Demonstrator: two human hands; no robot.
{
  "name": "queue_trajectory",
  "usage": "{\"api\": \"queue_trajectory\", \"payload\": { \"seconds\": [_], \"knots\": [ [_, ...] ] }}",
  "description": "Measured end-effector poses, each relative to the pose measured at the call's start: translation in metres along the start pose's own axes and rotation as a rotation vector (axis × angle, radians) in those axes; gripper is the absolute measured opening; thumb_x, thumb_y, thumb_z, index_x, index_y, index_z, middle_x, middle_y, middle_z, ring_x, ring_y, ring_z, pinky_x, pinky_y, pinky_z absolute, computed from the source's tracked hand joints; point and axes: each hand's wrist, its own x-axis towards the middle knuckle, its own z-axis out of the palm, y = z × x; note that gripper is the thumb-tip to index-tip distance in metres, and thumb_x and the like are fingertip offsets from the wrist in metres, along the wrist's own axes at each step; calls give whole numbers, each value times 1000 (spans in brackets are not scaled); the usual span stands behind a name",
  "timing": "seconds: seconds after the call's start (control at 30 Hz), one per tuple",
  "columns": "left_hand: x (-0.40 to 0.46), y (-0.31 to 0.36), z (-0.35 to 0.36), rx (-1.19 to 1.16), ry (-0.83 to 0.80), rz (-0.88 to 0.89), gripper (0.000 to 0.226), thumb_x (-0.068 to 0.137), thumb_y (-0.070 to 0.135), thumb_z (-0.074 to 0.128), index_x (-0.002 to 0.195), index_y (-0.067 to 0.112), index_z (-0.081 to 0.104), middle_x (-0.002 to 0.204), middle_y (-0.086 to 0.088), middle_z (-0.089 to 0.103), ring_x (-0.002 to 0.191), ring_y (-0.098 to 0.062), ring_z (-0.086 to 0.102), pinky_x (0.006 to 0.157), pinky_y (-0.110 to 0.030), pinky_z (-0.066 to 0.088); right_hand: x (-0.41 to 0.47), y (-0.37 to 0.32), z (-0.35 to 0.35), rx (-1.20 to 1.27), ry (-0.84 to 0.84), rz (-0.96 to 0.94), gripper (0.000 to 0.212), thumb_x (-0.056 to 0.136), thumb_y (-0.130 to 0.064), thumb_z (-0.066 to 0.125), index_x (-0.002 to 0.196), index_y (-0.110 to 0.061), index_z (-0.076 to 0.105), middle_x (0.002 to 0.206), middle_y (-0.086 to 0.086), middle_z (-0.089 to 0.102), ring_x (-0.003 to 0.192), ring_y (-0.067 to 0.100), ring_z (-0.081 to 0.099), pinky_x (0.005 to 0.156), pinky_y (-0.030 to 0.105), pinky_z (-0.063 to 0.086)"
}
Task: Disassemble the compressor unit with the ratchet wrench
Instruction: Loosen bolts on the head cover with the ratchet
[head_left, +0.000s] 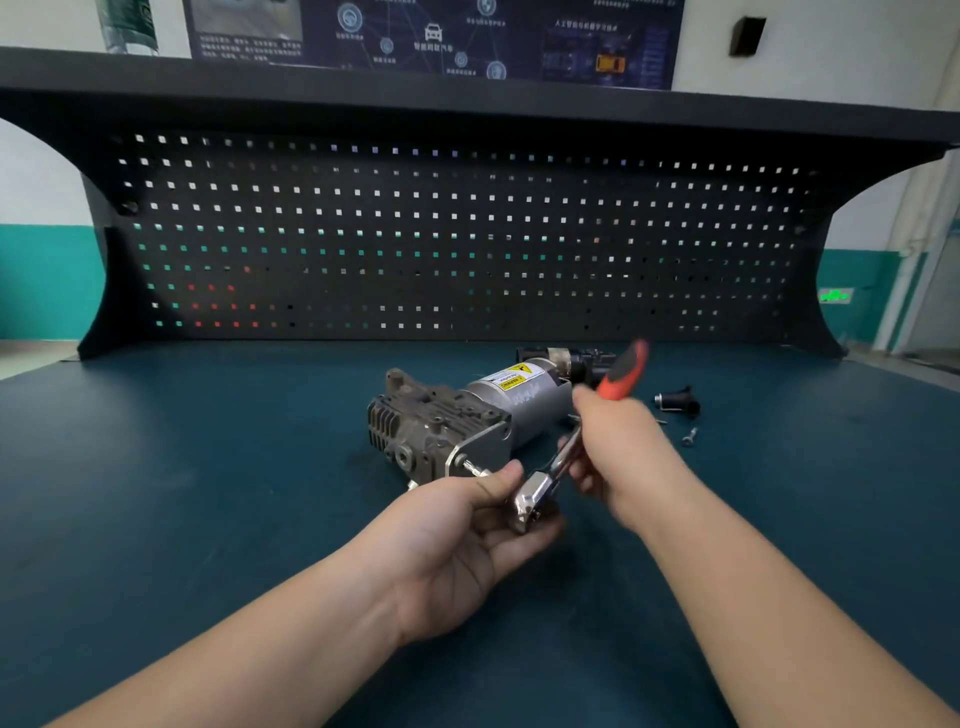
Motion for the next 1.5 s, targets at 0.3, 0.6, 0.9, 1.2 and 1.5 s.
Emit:
{"api": "queue_trajectory", "payload": {
  "seconds": [0.3, 0.6, 0.9, 1.2, 1.5],
  "knots": [
    [-2, -2, 0, 38, 29, 24, 42, 60, 11, 73, 95, -11, 66, 88, -22, 69, 97, -37, 65, 57, -36, 59, -20, -8, 1, -26, 93, -791, 18, 93, -34, 55, 79, -28, 44, 64, -5, 57, 55, 10, 51, 57, 27, 43],
    [-1, -1, -1, 28, 3, 2, 15, 81, 6, 63, 87, -8, 65, 89, -23, 69, 82, -33, 67, 61, -40, 59, -6, -2, 1, -20, 69, -89, 17, 96, -27, 47, 85, -14, 50, 57, -2, 54, 44, 14, 53, 43, 25, 44],
    [-4, -1, -1, 53, -3, 28, 19, 67, 11, 72, 76, -6, 72, 78, -18, 70, 83, -31, 65, 64, -37, 60, -12, -7, -1, 83, 41, -591, 11, 86, -24, 56, 78, -20, 50, 66, 10, 59, 42, 13, 47, 44, 24, 36],
    [-3, 0, 0, 16, 24, 3, 13, 83, 4, 63, 87, -9, 63, 79, -22, 68, 86, -35, 64, 55, -38, 59, -12, -3, 4, 8, 113, -389, 11, 87, -16, 49, 77, -18, 47, 60, 3, 56, 38, 10, 47, 44, 27, 37],
    [-4, -1, -1, 62, 24, 33, 24, 71, 12, 72, 85, -7, 68, 77, -19, 69, 79, -35, 68, 59, -37, 60, -16, -3, 4, 126, 46, -658, 12, 88, -29, 55, 80, -23, 47, 65, 3, 56, 51, 16, 48, 50, 29, 38]
  ]
}}
